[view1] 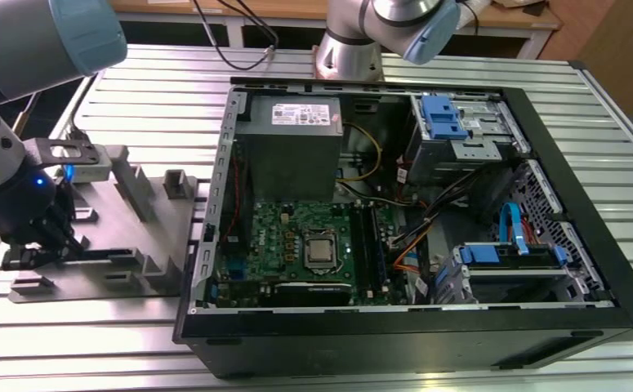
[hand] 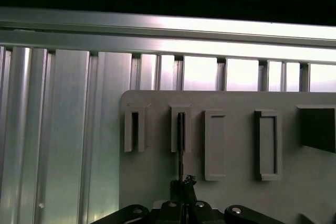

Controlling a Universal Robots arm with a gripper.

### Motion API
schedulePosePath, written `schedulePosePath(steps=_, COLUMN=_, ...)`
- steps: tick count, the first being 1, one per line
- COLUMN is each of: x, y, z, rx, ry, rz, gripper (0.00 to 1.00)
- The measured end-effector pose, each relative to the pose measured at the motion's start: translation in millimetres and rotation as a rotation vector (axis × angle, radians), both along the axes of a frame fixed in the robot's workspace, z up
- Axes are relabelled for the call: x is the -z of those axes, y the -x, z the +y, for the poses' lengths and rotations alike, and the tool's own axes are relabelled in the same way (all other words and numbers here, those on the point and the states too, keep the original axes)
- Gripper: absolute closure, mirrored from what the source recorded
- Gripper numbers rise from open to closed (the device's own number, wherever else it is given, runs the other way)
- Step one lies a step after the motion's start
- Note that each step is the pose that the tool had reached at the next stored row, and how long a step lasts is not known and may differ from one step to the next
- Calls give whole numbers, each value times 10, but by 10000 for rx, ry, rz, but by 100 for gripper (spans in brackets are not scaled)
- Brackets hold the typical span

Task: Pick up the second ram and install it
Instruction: 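Pick up the second ram and move it above second insertion slot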

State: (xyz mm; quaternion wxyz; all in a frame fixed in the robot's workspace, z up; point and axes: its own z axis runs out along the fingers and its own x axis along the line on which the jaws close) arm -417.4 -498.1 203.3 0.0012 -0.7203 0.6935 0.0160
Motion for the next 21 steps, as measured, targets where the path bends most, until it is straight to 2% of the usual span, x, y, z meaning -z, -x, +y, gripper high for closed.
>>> schedulePosePath(steps=9, x=-76, y=0, z=0, rx=67, ry=-1, rz=-1, gripper=92)
schedulePosePath(steps=15, x=-204, y=-1, z=0, rx=129, ry=-4, rz=-1, gripper=92)
schedulePosePath(steps=21, x=-370, y=-5, z=0, rx=195, ry=-7, rz=-1, gripper=92)
